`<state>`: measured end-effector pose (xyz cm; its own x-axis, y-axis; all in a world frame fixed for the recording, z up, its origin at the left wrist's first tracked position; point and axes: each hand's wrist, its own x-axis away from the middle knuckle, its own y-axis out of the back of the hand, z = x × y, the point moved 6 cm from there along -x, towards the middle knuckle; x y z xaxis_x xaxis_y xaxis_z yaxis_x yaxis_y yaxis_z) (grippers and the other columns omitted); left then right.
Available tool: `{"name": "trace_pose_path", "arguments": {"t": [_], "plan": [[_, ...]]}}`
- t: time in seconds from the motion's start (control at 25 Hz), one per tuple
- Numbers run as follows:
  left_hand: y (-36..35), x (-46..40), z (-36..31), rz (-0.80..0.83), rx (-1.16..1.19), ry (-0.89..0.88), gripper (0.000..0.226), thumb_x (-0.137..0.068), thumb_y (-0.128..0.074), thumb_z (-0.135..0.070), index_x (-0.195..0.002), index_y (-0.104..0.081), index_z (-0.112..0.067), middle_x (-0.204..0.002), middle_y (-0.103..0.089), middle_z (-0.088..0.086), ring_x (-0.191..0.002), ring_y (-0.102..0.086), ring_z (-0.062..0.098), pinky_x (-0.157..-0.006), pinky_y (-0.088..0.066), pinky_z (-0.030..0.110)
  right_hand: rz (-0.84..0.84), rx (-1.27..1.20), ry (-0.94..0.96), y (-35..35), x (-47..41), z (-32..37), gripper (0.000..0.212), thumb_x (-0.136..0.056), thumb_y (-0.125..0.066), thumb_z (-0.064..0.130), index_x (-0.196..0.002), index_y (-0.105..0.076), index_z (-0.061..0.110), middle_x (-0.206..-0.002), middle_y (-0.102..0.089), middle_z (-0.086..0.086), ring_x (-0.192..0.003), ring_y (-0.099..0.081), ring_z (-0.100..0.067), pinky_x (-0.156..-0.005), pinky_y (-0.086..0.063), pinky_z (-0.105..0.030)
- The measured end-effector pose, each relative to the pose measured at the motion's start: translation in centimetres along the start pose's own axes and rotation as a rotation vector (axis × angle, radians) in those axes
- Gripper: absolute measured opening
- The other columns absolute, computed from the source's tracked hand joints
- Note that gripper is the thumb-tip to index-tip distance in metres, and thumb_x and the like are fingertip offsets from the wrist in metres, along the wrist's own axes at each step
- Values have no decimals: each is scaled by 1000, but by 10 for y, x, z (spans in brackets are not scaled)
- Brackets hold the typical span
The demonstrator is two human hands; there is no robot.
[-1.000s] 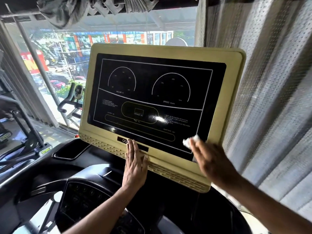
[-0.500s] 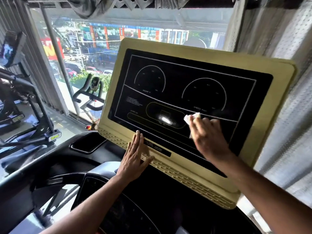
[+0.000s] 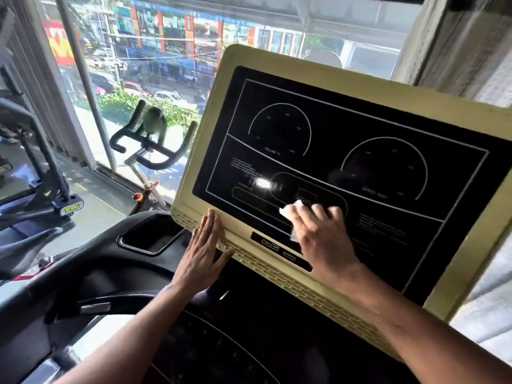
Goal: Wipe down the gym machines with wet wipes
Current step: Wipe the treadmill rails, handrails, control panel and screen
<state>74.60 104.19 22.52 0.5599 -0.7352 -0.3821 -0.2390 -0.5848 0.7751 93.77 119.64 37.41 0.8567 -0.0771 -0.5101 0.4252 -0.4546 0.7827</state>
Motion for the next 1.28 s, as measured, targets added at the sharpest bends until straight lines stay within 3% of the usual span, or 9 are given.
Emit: {"name": "trace_pose_path", "arguments": {"t": [0.08, 0.2, 0.28, 0.4, 0.72, 0.88, 1.04, 1.16, 1.28], "plan": [[6, -2, 12, -7, 26, 21, 91, -98, -36, -68, -165, 6, -21, -172, 15, -4, -158, 12, 12, -129, -2, 39, -24, -4, -21, 9, 21, -16, 50, -94, -42, 10, -142, -55, 1, -119, -65, -6, -92, -60, -25, -78, -44, -44], [12, -9, 26, -13, 58, 50, 89, -99, -34, -66, -165, 5, -20, -172, 15, -2, -158, 12, 12, -130, -3, 41, 26, 37, -24, -7, 14, -4, 58, -85, -68, 4, -141, -53, -2, -115, -65, -5, -87, -58, -23, -76, -43, -43], [15, -12, 32, -9, 59, 33, 86, -101, -36, -62, -165, 5, -21, -172, 14, -3, -159, 10, 12, -130, -6, 44, 46, 41, -48, -18, -3, 12, 64, -82, -73, 4, -142, -53, -1, -116, -65, -3, -87, -57, -22, -75, -42, -42], [17, -10, 37, -1, 55, -8, 86, -102, -40, -58, -165, 4, -20, -173, 13, -3, -159, 8, 15, -130, -7, 47, 49, 22, -72, -8, 4, 4, 55, -89, -60, 8, -143, -54, 1, -114, -68, -2, -86, -55, -22, -74, -37, -40], [4, -10, 29, 0, 78, -20, 87, -101, -39, -56, -165, 0, -13, -173, 12, 1, -160, 10, 22, -129, -3, 50, 36, 55, -197, -20, -6, 15, 47, -99, -58, 8, -144, -51, 0, -112, -65, -3, -85, -53, -22, -71, -35, -38], [11, -14, 41, -14, 67, -22, 85, -101, -40, -52, -165, 2, -14, -173, 14, 0, -160, 10, 21, -129, -1, 48, -49, 9, -208, -11, 23, 9, 41, -102, -52, 8, -142, -56, -2, -117, -66, -10, -88, -60, -26, -73, -44, -44], [34, -37, 75, -96, 111, -8, 80, -105, -35, -49, -164, 8, -15, -172, 16, 2, -160, 9, 24, -129, 0, 45, -176, -121, -173, -18, -13, 19, 37, -110, -37, 6, -145, -44, -4, -120, -63, -19, -86, -58, -26, -72, -46, -45], [44, -50, 92, -69, 194, 23, 78, -106, -29, -52, -164, 6, -12, -172, 16, 3, -160, 9, 19, -129, -7, 44, -146, -167, -17, -49, -70, 83, 34, -109, -47, 14, -141, -57, 14, -128, -65, -4, -85, -58, -22, -73, -43, -42], [47, -51, 98, -39, 215, -19, 76, -107, -23, -55, -164, 1, -10, -172, 15, 1, -160, 8, 17, -129, -7, 37, -101, -136, 120, -78, -111, 136, 39, -112, -33, 17, -131, -67, 17, -131, -65, -3, -90, -59, -20, -78, -40, -39]]}}
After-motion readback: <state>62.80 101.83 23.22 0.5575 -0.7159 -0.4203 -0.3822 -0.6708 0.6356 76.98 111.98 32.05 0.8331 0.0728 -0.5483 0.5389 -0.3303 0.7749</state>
